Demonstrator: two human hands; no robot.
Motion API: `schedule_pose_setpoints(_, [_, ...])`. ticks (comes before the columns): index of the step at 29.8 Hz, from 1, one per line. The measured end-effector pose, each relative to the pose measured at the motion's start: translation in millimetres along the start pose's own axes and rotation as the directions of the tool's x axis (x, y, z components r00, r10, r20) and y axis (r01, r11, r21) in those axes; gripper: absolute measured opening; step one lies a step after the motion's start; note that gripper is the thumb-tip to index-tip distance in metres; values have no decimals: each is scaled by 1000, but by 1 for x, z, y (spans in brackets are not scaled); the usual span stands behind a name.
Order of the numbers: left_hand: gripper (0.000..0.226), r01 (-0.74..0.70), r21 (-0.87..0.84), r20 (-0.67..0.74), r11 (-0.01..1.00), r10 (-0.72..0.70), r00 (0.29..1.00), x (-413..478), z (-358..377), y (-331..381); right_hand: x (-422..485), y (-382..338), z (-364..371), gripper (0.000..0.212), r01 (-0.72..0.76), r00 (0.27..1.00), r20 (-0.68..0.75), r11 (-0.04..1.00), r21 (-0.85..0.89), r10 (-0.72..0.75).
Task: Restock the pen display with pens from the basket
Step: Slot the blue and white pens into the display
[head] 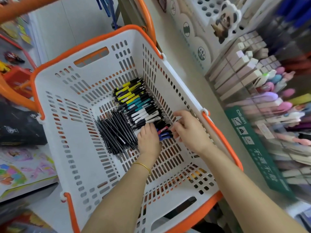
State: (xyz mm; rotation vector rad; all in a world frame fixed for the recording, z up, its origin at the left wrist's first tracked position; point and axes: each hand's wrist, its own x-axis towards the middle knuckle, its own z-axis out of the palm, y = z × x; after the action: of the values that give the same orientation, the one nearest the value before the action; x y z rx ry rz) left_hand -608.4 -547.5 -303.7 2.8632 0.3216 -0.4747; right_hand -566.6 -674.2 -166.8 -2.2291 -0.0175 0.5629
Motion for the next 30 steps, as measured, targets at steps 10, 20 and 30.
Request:
schedule_pose_setpoints(10, [50,5,58,86,998,-9,996,-2,-1,6,-1,0,-1,34,-1,1000,17,1000,19,0])
schedule_pose_setpoints(20, [22,197,-277,460,940,-50,886,-3,-16,11,-1,-2,-3,33,0,998,62,997,79,-5])
schedule_pose_setpoints(30, [21,410,-911,412,37,67,909,-34,-153,22,-41,-39,-38,19,-58,996,88,764,643,1])
